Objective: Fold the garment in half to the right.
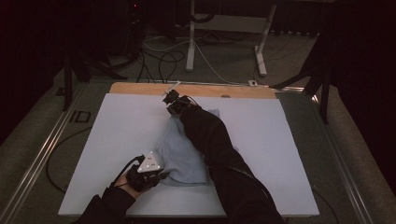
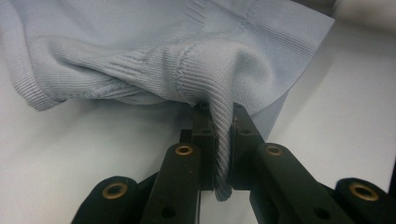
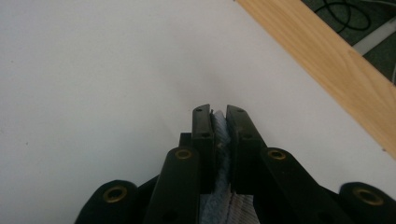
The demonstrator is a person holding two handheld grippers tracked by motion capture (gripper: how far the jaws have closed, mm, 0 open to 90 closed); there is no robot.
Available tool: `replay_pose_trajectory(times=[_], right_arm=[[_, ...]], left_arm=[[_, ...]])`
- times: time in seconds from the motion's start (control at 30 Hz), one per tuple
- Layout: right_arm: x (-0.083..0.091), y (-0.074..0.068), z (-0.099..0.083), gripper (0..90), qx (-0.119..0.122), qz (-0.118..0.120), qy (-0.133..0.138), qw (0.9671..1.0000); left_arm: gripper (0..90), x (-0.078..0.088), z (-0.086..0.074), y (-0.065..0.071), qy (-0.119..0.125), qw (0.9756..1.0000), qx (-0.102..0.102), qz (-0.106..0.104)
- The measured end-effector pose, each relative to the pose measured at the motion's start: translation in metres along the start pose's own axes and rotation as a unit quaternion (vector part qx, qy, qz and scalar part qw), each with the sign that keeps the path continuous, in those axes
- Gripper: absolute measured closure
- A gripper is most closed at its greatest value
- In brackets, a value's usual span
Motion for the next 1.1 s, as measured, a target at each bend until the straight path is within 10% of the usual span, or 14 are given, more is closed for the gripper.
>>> replay_pose_trajectory(times=[1.1], right_arm=[[0.06,0.034,-0.007,83.1,-0.02,-0.007,0.033,0.9992]], left_arm=[[86.0,-0.028,0.066,0.023,-0.009,0.9944,-0.09,-0.054]])
Point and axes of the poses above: each handheld gripper's, and its own axes: x roughly backward along the jaws, z roughly out of its top, y roughly to its right, the point moved 4 cm from there along -x, roughly forward along the jaws, and after that the axes turned 7 degrees about y, right-handed, at the moved point
